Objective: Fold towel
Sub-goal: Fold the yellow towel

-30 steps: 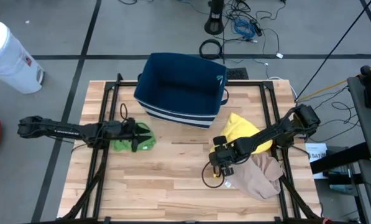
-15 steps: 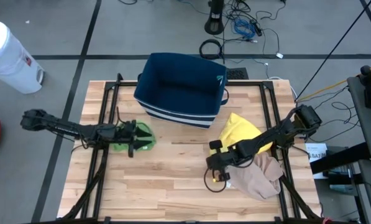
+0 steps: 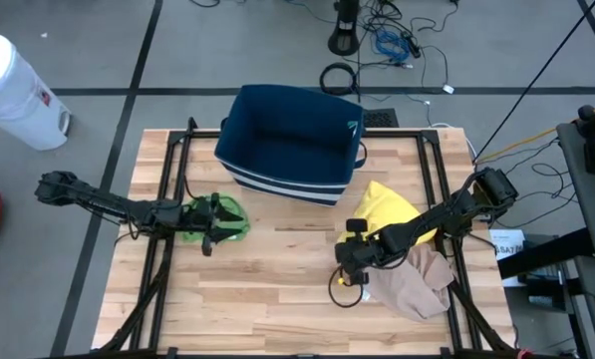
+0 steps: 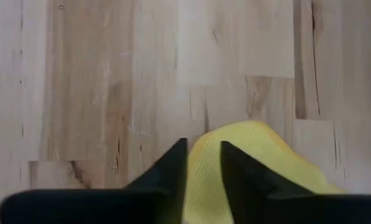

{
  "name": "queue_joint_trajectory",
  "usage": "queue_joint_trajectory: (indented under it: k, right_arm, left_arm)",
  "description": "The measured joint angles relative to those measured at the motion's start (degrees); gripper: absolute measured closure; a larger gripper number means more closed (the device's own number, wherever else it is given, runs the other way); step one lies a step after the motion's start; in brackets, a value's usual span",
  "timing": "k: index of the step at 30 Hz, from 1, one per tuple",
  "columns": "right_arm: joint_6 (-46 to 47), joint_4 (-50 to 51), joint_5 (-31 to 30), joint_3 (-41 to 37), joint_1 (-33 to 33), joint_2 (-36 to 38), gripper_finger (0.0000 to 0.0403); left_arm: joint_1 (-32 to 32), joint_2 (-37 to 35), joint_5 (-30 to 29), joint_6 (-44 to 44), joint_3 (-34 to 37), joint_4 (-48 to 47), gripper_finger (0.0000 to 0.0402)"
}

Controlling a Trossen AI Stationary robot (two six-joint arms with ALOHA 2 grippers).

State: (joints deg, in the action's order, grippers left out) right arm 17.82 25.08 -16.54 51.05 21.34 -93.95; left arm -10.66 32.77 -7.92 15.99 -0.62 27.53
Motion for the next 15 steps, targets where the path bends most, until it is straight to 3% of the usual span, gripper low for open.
queue_joint_trajectory:
  k: [7, 15]
  right_arm:
    - [3.89, 0.13, 0.20, 0.00, -1.14, -0.15, 0.0210]
    - [5.29, 0.89, 0.27, -0.02, -2.17, -3.90, 0.0208]
  left_arm:
    - [-0.90, 1.38, 0.02, -0.02, 0.00, -0.04, 0.0209]
    - [-1.42, 3.11, 0.02, -0.07, 0.00, -0.07, 0.0209]
